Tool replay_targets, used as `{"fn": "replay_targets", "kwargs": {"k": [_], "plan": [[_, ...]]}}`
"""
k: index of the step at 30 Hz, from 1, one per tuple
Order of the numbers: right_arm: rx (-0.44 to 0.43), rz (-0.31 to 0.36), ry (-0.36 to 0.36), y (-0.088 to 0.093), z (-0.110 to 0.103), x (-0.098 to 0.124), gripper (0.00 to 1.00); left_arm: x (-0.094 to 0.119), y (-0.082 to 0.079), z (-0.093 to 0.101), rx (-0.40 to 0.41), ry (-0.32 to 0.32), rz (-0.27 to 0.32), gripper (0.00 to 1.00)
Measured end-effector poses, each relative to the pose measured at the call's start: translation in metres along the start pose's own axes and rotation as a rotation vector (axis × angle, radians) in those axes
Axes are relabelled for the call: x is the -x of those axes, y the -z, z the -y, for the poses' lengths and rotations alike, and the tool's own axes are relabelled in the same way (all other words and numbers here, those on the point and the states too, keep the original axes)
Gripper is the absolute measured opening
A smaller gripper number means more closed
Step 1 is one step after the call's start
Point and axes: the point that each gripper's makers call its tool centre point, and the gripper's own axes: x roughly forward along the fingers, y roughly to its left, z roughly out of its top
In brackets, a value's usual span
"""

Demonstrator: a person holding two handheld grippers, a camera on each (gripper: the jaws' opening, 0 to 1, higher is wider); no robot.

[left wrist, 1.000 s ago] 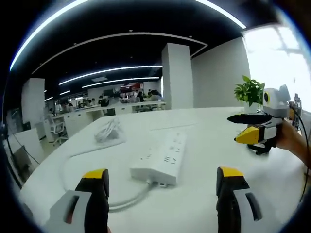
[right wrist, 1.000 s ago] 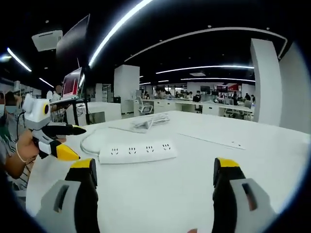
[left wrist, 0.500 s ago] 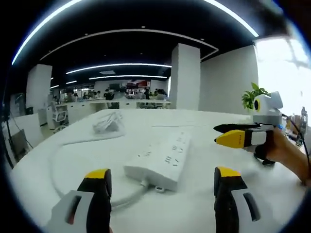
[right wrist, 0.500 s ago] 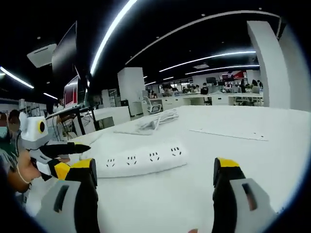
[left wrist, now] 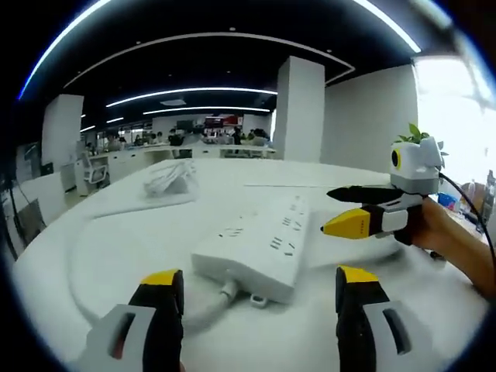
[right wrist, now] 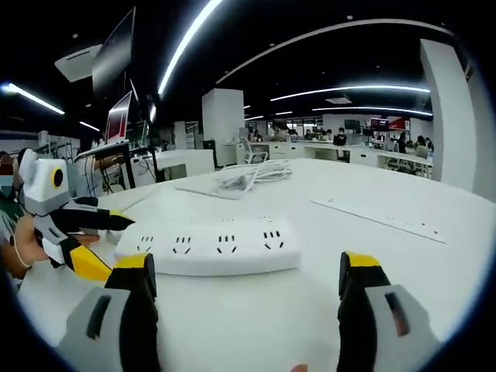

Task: Straighten the power strip on the desk, plug the charger into it

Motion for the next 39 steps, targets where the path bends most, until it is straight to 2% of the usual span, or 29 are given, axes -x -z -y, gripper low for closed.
{"fn": "replay_targets", "kwargs": {"k": [6,11,17,31,39], "plan": [[0.005,0.01,-0.072,0.002,-0.001,-0.01,0.99,-0.007,0.001,-0.002,0.013,0.004,-0.022,0.8],[0.011,0.032,-0.123,-0.001,-0.003,-0.012,0.96,-0.011,0.005,0.0,0.012,0.017,-0.048,0.8],[0.029,-0.021,-0.161,0.009,-0.005,-0.019,0.95,-0.013,0.007,-0.001,-0.009,0.007,-0.061,0.76],[0.064,-0.063,-0.195,0.018,-0.014,-0.022,0.9,-0.015,0.008,-0.007,-0.026,-0.01,-0.06,0.65],[0.082,-0.067,-0.188,0.019,-0.016,-0.022,0.93,-0.018,0.006,-0.009,-0.042,-0.006,-0.056,0.61]]}}
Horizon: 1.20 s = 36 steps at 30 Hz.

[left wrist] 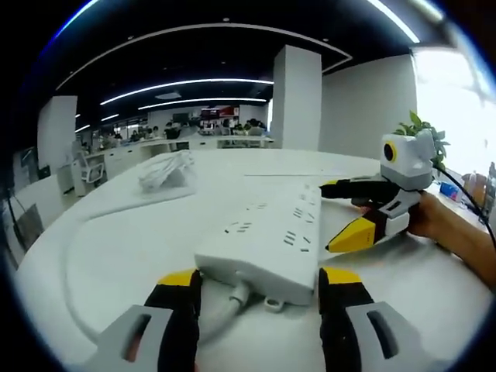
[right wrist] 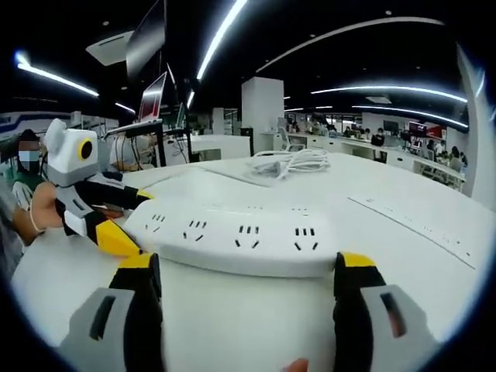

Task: Straighten the power strip on the desk, plug the charger into it

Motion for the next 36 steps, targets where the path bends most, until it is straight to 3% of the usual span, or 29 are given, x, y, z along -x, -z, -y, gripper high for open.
{"fn": "replay_targets", "kwargs": {"k": [8,14,18,28,31,36], "plan": [[-0.038,0.019,0.018,-0.002,0.0,0.003,0.95,-0.002,0.0,0.001,-0.022,0.008,0.001,0.64],[-0.026,0.003,0.038,0.001,-0.006,0.006,0.99,-0.006,0.0,0.008,-0.063,0.03,0.002,0.75],[-0.042,0.006,0.06,0.002,-0.007,0.011,0.98,-0.006,-0.003,0.008,-0.062,0.036,0.023,0.73],[-0.079,0.008,0.162,0.006,-0.004,0.027,0.88,-0.007,-0.007,0.006,-0.057,0.039,0.055,0.6],[-0.036,-0.025,0.234,0.011,-0.001,0.034,0.81,-0.007,-0.006,0.007,-0.061,0.045,0.057,0.6],[-0.033,-0.036,0.291,0.013,0.001,0.037,0.73,-0.008,-0.006,0.01,-0.082,0.056,0.057,0.6]]}}
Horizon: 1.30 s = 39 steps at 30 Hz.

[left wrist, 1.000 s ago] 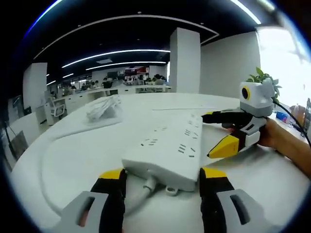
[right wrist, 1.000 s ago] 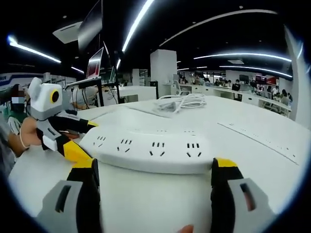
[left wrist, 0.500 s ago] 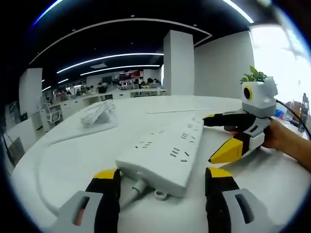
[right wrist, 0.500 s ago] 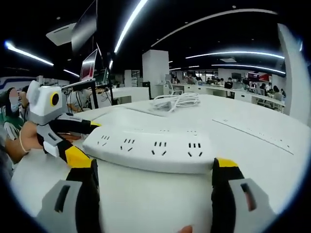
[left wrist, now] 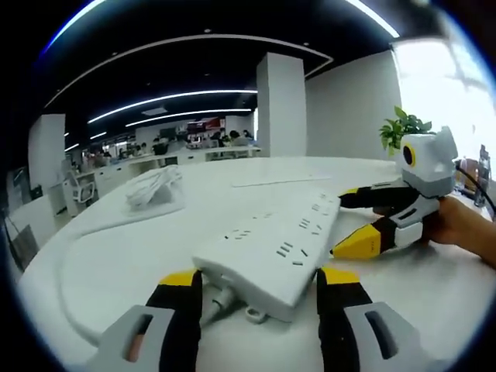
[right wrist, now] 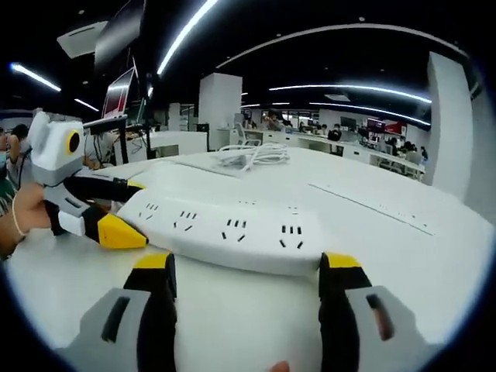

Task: Straighten the power strip on the desk, plug the charger into it

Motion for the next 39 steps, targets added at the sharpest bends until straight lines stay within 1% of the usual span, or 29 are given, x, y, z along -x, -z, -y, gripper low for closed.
{"fn": "replay_targets", "kwargs": {"k": [2,7,16,22,29,34,39], "plan": [[-0.034,0.011,0.019,-0.002,0.004,0.0,0.71,0.0,0.0,0.001,-0.004,0.004,0.002,0.6],[-0.06,0.017,0.029,-0.001,0.002,0.005,0.7,0.0,-0.001,0.001,-0.01,0.017,0.001,0.59],[-0.098,0.011,0.096,0.002,0.001,0.016,0.68,-0.001,-0.002,0.005,-0.03,0.046,0.002,0.59],[-0.129,0.012,0.132,0.003,0.003,0.024,0.65,-0.002,-0.004,0.009,-0.04,0.068,-0.001,0.6],[-0.163,0.009,0.176,0.005,0.003,0.034,0.64,-0.005,-0.005,0.014,-0.055,0.117,-0.018,0.61],[-0.194,0.002,0.228,0.008,0.003,0.044,0.63,-0.008,-0.006,0.018,-0.069,0.154,-0.031,0.61],[-0.2,-0.003,0.252,0.011,0.004,0.052,0.61,-0.01,-0.007,0.023,-0.079,0.182,-0.041,0.61]]}}
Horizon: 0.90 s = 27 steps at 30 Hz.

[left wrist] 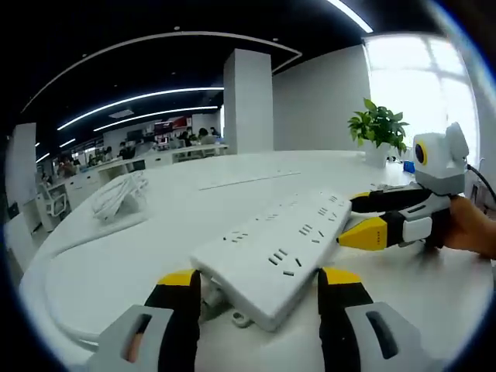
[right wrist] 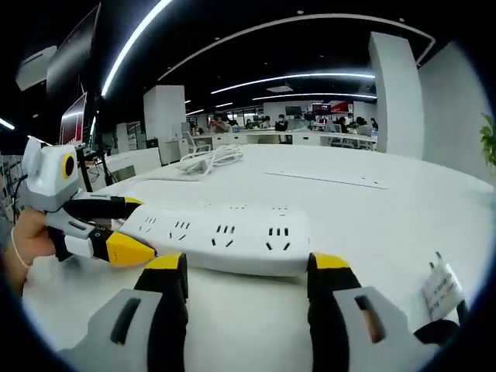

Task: Straighten the power strip on the desk, plug the charger into it

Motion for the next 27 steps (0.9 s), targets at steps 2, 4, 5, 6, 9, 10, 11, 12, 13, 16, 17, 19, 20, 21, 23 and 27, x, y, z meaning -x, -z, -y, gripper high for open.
{"fn": "replay_targets", "kwargs": {"k": [2,4,5,6,9,10,11,12,13,16,17,19,20,21,23,27], "plan": [[-0.014,0.001,0.018,-0.001,0.003,-0.001,0.6,-0.003,-0.001,0.001,-0.004,0.013,-0.003,0.61],[-0.023,0.002,0.03,0.0,0.004,0.002,0.59,-0.005,-0.002,0.002,-0.014,0.024,-0.013,0.62],[-0.026,0.002,0.036,0.0,0.005,0.003,0.58,-0.005,-0.002,0.003,-0.016,0.028,-0.017,0.62],[-0.028,0.002,0.041,0.0,0.005,0.003,0.58,-0.006,-0.003,0.003,-0.021,0.032,-0.023,0.62],[-0.034,0.002,0.052,0.001,0.006,0.006,0.58,-0.009,-0.004,0.003,-0.029,0.048,-0.032,0.62],[-0.037,0.003,0.056,0.001,0.006,0.007,0.57,-0.009,-0.004,0.003,-0.031,0.051,-0.034,0.62],[-0.035,0.001,0.06,0.002,0.006,0.007,0.57,-0.01,-0.004,0.003,-0.033,0.054,-0.036,0.62],[-0.033,0.001,0.062,0.002,0.007,0.007,0.57,-0.01,-0.004,0.003,-0.035,0.057,-0.036,0.62],[-0.033,0.001,0.063,0.002,0.006,0.008,0.57,-0.01,-0.004,0.003,-0.036,0.058,-0.035,0.62],[-0.029,0.001,0.057,0.002,0.005,0.009,0.59,-0.01,-0.004,0.003,-0.036,0.062,-0.031,0.62],[-0.024,-0.001,0.046,0.003,0.004,0.009,0.6,-0.01,-0.004,0.002,-0.034,0.062,-0.029,0.61],[-0.005,-0.011,-0.038,0.003,-0.008,0.01,0.71,-0.007,-0.006,0.002,-0.003,0.05,-0.004,0.61],[0.013,-0.005,-0.063,0.001,-0.011,0.011,0.77,-0.005,-0.006,-0.001,0.018,0.019,0.012,0.62],[0.038,0.006,-0.057,-0.003,-0.008,0.012,0.86,-0.003,-0.007,-0.004,0.014,-0.014,0.028,0.65],[0.104,0.023,-0.048,-0.009,-0.003,0.013,0.93,0.005,0.004,-0.009,-0.025,-0.063,-0.029,0.68],[0.198,0.054,-0.07,-0.014,0.004,0.009,0.9,0.016,0.007,-0.011,-0.064,-0.11,-0.016,0.72]]}}
